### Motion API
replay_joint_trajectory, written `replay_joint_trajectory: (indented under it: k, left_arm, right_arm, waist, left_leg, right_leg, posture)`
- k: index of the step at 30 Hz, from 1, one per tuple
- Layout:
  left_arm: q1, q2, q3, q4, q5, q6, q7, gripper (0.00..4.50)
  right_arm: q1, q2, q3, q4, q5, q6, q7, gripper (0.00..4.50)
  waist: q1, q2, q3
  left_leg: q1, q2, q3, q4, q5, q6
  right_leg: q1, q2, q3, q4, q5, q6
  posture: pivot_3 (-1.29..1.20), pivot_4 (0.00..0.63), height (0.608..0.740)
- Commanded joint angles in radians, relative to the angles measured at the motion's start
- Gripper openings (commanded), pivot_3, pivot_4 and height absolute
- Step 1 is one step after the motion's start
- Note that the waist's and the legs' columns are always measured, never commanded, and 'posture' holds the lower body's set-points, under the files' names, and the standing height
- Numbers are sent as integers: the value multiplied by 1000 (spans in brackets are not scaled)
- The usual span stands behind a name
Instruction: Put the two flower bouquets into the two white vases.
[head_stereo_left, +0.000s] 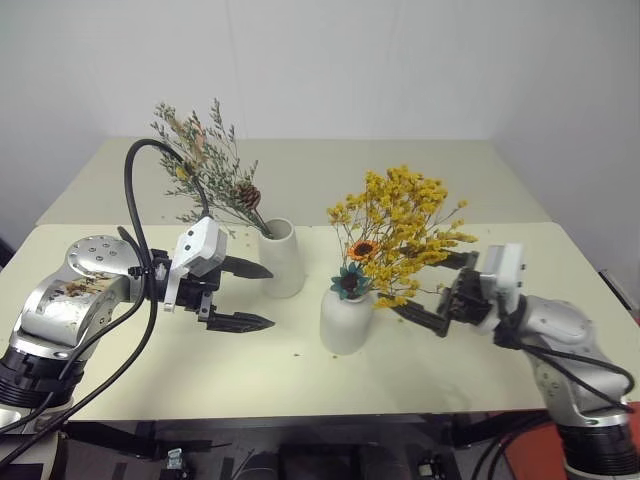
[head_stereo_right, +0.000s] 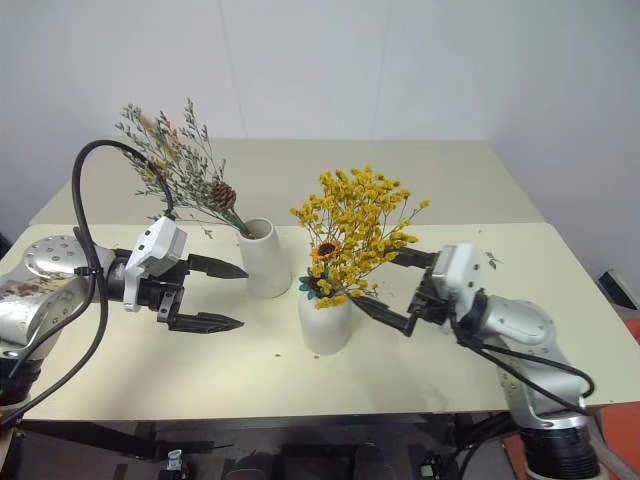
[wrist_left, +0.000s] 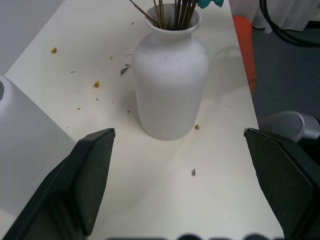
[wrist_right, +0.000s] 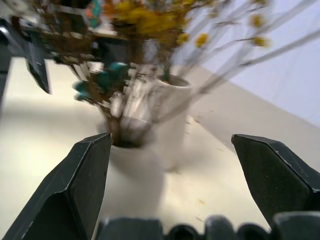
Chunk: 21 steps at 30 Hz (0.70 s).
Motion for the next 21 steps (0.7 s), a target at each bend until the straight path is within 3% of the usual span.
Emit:
replay_joint_trajectory:
  k: [1, 8, 15, 21]
  left_arm:
    - [0, 3, 20, -7, -3, -18, 3, 4500]
    - [106, 35, 168, -35, -52, -69, -9, 4500]
    - [297, 110, 390, -98, -77, -86, -20, 4500]
    - [386, 135, 505, -79, -72, -94, -11, 4500]
  right_arm:
    - [32, -55, -89, -8, 40, -19, 45, 4470]
    - [145, -203, -281, 57, 75, 7, 126, 4470]
    - [255, -269, -406, 79, 51, 4, 151, 4470]
    - [291, -295, -442, 84, 51, 2, 172, 4470]
  waist:
    - [6, 0, 0]
    - [7, 0, 0]
    - [13, 0, 0]
    - [17, 0, 0]
  left_leg:
    - [0, 0, 0, 0, 0, 0]
    - [1, 0, 1, 0, 0, 0]
    - [2, 1, 1, 0, 0, 0]
    - [5, 1, 2, 0, 0, 0]
  right_leg:
    - [0, 0, 0, 0, 0, 0]
    - [1, 0, 1, 0, 0, 0]
    - [1, -1, 0, 0, 0, 0]
    - [4, -1, 0, 0, -1, 0]
  posture:
    - [0, 150, 740]
    - [0, 150, 740]
    - [0, 150, 740]
    - [0, 150, 740]
